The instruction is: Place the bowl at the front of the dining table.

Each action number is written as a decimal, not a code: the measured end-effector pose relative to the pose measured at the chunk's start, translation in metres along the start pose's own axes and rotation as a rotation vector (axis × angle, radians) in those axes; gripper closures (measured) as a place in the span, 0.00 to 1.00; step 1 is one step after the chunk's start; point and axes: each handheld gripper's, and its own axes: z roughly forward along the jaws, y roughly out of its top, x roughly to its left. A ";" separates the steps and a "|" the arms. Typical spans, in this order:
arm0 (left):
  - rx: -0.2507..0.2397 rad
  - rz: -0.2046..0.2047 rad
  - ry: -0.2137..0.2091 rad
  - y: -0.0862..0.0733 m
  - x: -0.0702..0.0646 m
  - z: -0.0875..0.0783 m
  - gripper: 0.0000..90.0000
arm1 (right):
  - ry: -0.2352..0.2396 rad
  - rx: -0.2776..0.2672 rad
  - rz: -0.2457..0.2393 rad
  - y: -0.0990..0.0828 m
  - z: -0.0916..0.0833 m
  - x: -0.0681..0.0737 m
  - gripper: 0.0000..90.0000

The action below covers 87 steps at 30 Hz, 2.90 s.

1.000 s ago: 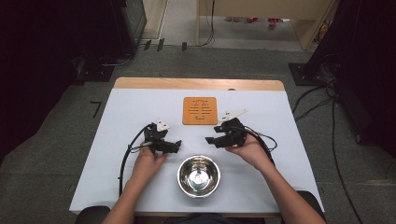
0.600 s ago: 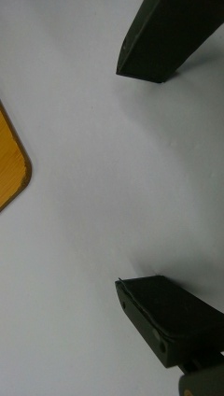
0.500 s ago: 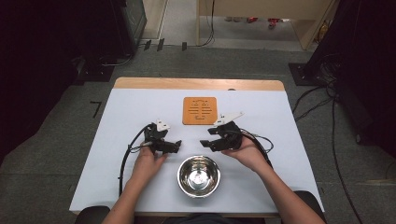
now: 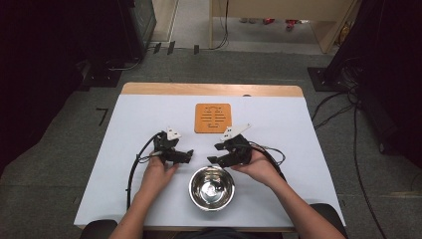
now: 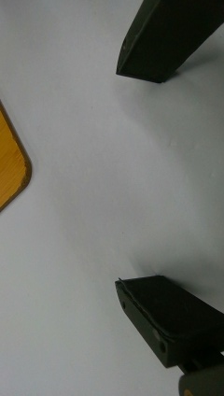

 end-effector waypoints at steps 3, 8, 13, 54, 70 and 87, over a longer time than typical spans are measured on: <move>0.000 0.000 0.000 0.000 0.000 0.000 0.01 | 0.013 0.008 -0.006 0.000 0.002 0.002 0.48; -0.001 0.000 0.000 0.000 0.000 0.000 0.01 | 0.030 0.011 -0.012 -0.001 0.005 0.003 0.49; -0.001 0.000 0.000 0.000 0.000 0.000 0.01 | 0.048 0.028 -0.012 -0.003 0.008 0.003 0.50; -0.001 0.000 0.001 0.000 0.000 0.000 0.01 | 0.221 0.152 -0.098 -0.016 0.043 0.014 0.64; -0.001 0.000 0.001 0.000 0.000 0.000 0.01 | 0.259 0.234 -0.086 -0.020 0.046 0.009 0.79; 0.000 0.000 0.001 0.000 0.000 0.000 0.01 | 0.282 0.291 -0.084 -0.015 0.032 0.001 0.96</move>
